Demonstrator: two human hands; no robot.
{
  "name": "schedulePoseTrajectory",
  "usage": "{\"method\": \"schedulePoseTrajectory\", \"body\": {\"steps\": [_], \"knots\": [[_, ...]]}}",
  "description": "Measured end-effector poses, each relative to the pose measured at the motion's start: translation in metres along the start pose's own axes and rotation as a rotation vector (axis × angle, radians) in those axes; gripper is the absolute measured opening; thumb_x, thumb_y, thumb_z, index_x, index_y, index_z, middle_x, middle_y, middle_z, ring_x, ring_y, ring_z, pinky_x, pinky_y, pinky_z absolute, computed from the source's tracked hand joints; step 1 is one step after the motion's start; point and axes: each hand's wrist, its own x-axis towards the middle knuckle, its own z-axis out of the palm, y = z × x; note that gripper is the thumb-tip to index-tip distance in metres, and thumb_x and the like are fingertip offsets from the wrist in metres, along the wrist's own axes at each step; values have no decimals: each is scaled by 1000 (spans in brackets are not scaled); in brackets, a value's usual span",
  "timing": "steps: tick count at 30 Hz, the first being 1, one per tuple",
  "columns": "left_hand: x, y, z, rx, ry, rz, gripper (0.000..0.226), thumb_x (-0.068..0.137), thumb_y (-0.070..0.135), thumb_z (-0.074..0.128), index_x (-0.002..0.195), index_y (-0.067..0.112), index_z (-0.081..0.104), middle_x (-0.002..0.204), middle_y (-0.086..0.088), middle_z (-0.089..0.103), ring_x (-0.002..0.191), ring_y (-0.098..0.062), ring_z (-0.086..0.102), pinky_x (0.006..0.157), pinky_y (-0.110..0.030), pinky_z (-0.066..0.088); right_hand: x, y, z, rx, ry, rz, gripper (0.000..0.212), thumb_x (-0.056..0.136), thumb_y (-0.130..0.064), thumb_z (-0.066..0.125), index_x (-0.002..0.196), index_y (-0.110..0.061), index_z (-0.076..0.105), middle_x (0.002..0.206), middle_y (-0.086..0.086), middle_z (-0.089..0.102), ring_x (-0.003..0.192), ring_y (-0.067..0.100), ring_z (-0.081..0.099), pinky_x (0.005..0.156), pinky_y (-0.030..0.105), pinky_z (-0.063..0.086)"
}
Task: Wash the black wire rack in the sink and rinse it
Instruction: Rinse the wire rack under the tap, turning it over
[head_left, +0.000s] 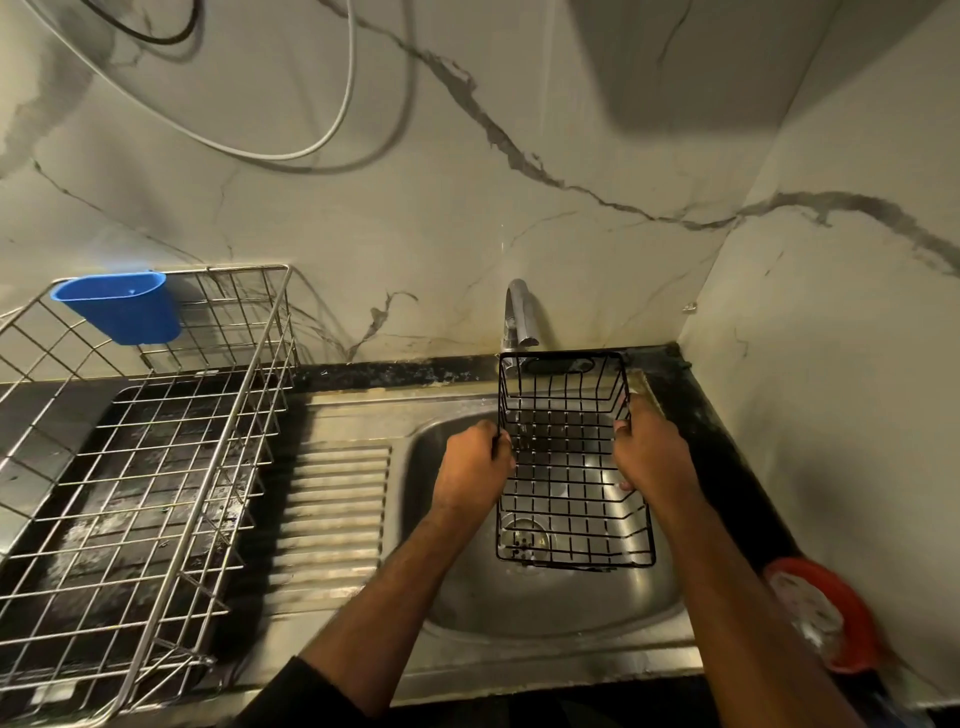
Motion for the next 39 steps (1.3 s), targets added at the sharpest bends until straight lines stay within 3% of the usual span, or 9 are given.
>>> {"method": "schedulePoseTrajectory", "body": {"steps": [5, 11, 17, 25, 33, 39], "knots": [[0, 0, 0, 8, -8, 3, 19, 106, 22, 50, 100, 11, 66, 87, -1, 73, 73, -5, 67, 59, -12, 44, -2, 0, -1, -3, 7, 0, 45, 103, -18, 45, 147, -14, 38, 82, 0, 51, 68, 20, 67, 60, 44, 63], [1, 1, -2, 17, -9, 4, 19, 106, 22, 50, 102, 11, 66, 88, -2, 74, 76, -9, 69, 63, -16, 48, -3, 0, 0, -8, 8, 0, 43, 104, -19, 45, 146, -15, 40, 81, 0, 51, 67, 20, 67, 59, 43, 63], [-4, 2, -5, 99, -8, -4, 24, 105, 31, 48, 96, 17, 65, 87, 3, 73, 75, -12, 69, 73, -39, 60, -7, 3, 0, 50, -7, 48, 47, 104, -20, 45, 150, -20, 36, 93, 5, 58, 69, 17, 67, 54, 33, 62], [-3, 6, -8, 71, -26, -1, 23, 106, 28, 48, 98, 16, 66, 87, 3, 73, 78, -9, 69, 81, -38, 60, -8, 3, 1, 74, 0, 56, 43, 104, -19, 46, 146, -18, 41, 95, 10, 63, 70, 19, 67, 56, 37, 63], [3, 7, -6, 127, -58, 5, 24, 105, 32, 47, 100, 15, 63, 91, -1, 73, 83, -18, 70, 80, -46, 60, -10, 7, -1, 60, -9, 69, 42, 104, -17, 46, 146, -13, 41, 96, 10, 64, 72, 19, 68, 57, 35, 62], [6, 7, -7, 131, -62, -1, 23, 105, 31, 47, 99, 16, 64, 90, -1, 73, 83, -17, 70, 81, -46, 60, -8, 4, -1, 46, -7, 58, 44, 104, -18, 45, 147, -13, 39, 95, 9, 64, 68, 19, 68, 49, 29, 58]]}}
